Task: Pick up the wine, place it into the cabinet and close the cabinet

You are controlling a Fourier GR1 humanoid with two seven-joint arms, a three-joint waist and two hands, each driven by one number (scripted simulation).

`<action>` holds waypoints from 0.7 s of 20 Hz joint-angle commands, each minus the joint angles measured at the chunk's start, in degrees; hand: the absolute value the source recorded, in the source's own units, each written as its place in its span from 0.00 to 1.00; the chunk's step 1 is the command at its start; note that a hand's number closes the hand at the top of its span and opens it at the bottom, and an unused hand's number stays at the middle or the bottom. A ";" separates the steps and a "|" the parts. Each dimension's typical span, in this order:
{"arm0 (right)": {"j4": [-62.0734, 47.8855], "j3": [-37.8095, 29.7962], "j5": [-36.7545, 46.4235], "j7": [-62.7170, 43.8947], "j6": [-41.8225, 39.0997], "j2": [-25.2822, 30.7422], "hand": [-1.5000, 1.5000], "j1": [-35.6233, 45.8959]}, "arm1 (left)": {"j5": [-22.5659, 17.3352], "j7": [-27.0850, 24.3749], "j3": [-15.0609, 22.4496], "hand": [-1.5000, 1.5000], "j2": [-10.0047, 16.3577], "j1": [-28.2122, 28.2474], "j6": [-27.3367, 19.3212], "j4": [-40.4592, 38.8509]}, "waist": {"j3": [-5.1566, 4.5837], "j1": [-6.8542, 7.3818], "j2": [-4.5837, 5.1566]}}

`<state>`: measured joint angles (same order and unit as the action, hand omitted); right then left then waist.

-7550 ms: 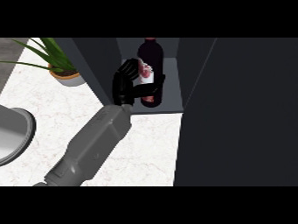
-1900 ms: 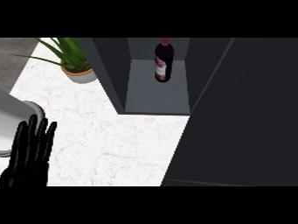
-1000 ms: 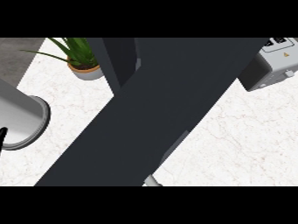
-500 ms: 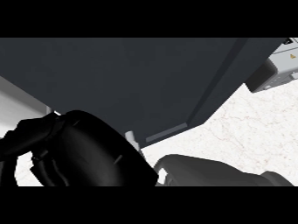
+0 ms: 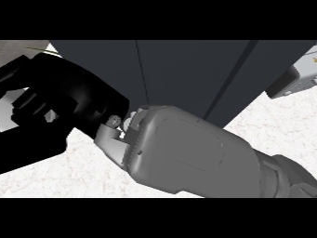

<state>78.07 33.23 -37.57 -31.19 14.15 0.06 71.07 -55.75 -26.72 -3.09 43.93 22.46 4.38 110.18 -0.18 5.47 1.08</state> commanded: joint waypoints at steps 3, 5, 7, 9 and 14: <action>-13.56 -2.13 -13.91 0.94 -14.82 -0.06 1.00 4.37 | -0.98 0.86 -1.86 0.00 0.31 -0.94 1.41 -0.76 | 0.02 -0.42 0.07; -19.94 -4.38 -14.76 4.49 -14.23 -0.06 1.00 4.50 | -0.49 0.60 -2.78 0.00 -0.02 -0.04 1.60 -1.04 | 0.05 -0.86 -0.17; -24.67 -7.32 -12.03 7.15 -14.43 -0.06 1.00 8.35 | -4.18 3.30 -6.72 0.00 2.62 -1.26 2.60 -2.38 | 0.08 -1.59 -0.28; -28.05 -7.81 -7.43 12.37 -14.71 -0.06 1.00 7.55 | -4.56 3.59 -7.72 0.00 2.55 0.30 3.30 -1.75 | 0.11 -2.05 -0.49; -35.88 -10.66 -4.33 19.18 -15.31 3.26 1.00 6.73 | -3.03 3.59 -7.15 0.00 1.23 1.67 2.26 -0.27 | 0.12 -1.92 -0.20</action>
<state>50.80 26.52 -44.59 -17.45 -2.05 -0.04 77.65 -58.73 -23.77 -9.51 45.21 22.90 6.36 109.09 -0.60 4.04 -0.15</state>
